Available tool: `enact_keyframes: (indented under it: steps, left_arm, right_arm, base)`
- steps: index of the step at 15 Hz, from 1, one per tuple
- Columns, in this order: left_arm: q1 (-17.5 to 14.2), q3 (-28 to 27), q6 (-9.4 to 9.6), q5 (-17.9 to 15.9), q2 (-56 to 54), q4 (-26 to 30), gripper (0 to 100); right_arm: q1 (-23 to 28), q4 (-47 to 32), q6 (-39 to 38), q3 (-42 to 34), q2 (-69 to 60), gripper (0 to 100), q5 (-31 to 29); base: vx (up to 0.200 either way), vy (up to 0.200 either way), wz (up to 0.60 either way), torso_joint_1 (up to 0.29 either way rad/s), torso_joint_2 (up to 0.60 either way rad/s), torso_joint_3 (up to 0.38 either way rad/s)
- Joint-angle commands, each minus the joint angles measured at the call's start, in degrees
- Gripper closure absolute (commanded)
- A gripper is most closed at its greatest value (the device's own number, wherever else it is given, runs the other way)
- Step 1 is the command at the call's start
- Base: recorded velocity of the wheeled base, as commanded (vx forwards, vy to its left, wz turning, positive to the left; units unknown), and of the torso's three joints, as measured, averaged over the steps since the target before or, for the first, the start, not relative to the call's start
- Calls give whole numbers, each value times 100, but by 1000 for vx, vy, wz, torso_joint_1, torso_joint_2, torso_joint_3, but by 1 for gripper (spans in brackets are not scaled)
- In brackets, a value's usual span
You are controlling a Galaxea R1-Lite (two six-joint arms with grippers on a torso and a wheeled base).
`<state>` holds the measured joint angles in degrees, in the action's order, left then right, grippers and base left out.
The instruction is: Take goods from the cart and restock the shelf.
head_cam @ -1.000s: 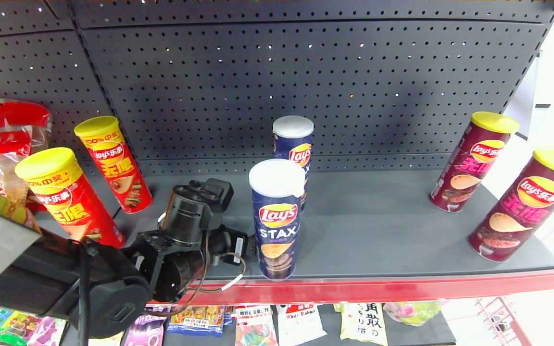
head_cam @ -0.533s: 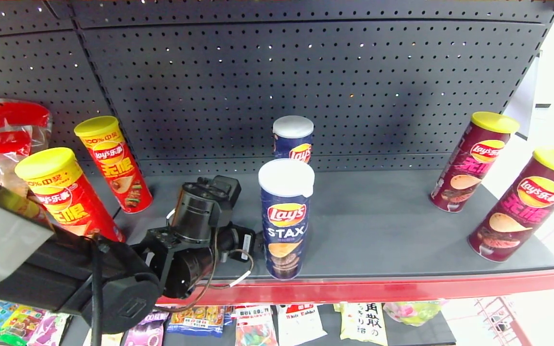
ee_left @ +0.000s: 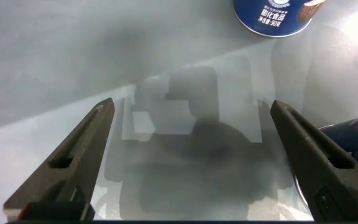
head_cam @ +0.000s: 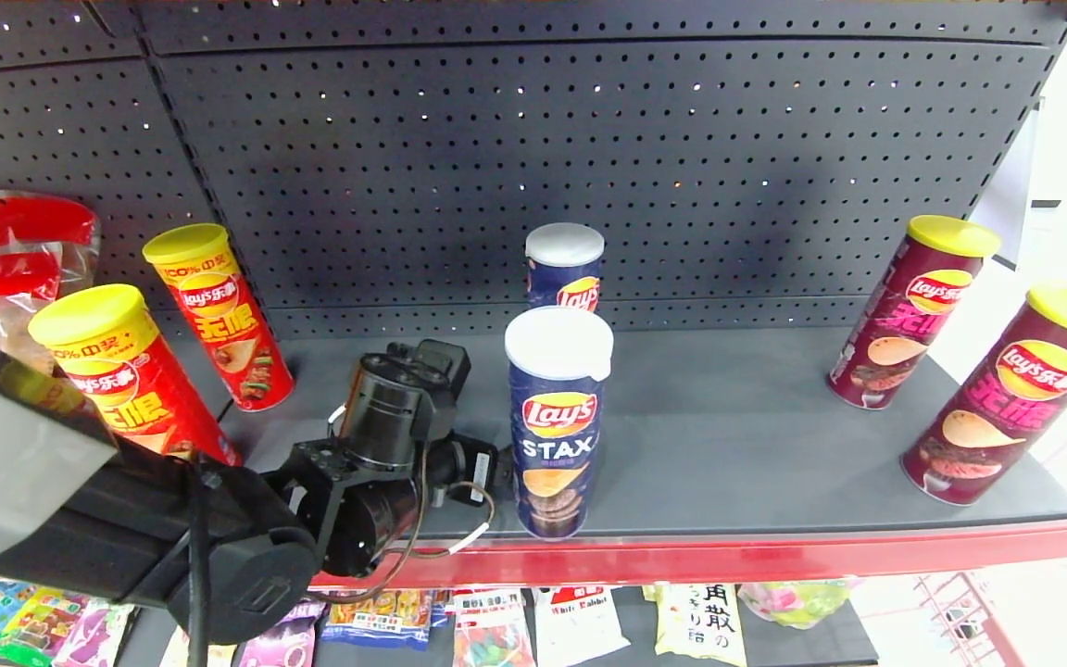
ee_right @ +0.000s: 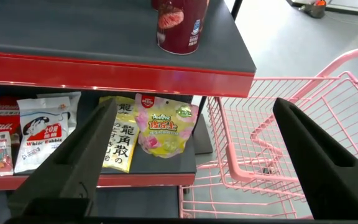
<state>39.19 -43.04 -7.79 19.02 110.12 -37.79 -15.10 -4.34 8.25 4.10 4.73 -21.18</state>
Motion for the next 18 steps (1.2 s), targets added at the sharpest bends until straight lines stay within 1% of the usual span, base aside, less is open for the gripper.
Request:
enact_keyframes:
  steps: [1,3,5,6,7,8,10,11,12,13,14,15,16,17,18]
  left_arm:
    - [1,15,-12,14,-17,-9,0]
    - [-8,68,-56,41,-61,-9,0]
    - [-105,218,-91,102,-395,-9,0]
    - [-351,569,-65,41,-790,-9,0]
    - [-465,798,-56,23,-1036,-9,0]
    - [-544,1009,-56,23,-1344,-9,0]
    - [-518,1413,-30,-12,-2223,158,0]
    - [-492,1580,23,-91,-2768,474,0]
    - [-492,1703,102,-126,-3515,1107,0]
    - [-492,1729,102,-135,-3901,1520,0]
    - [-492,1738,102,-135,-4851,2575,0]
    - [-492,1712,120,-135,-5431,3243,0]
    - [-492,1668,225,-135,-6257,4148,0]
    - [-509,1668,331,-91,-6907,4807,0]
    - [-562,1650,348,-38,-7364,5344,0]
  right_arm:
    - [-1,3,1,3,19,0,-1]
    - [-1,3,1,-5,19,0,-1]
    - [-1,-5,1,-5,19,0,-1]
    - [-1,-5,1,-5,19,0,8]
    - [-28,-5,1,-5,19,0,34]
    - [-36,-14,10,-5,28,0,158]
    - [-28,-14,45,3,46,0,465]
    - [-28,-14,45,3,72,0,588]
    - [-28,-14,45,12,98,0,694]
    - [-19,-14,45,12,125,0,694]
    - [7,-14,27,12,221,0,694]
    - [25,-14,36,47,300,0,694]
    - [60,-14,27,100,476,0,685]
    - [201,-14,27,170,678,0,685]
    - [385,-14,10,197,828,0,694]
  base:
    - [0,0,0,0,0,0]
    - [0,0,0,0,0,0]
    - [0,0,0,0,0,0]
    - [0,0,0,0,0,0]
    - [0,0,0,0,0,0]
    - [0,0,0,0,0,0]
    - [0,0,0,0,0,0]
    - [0,0,0,0,0,0]
    - [0,0,0,0,0,0]
    - [0,0,0,0,0,0]
    - [0,0,0,0,0,0]
    - [0,0,0,0,0,0]
    - [0,0,0,0,0,0]
    - [0,0,0,0,0,0]
    - [0,0,0,0,0,0]
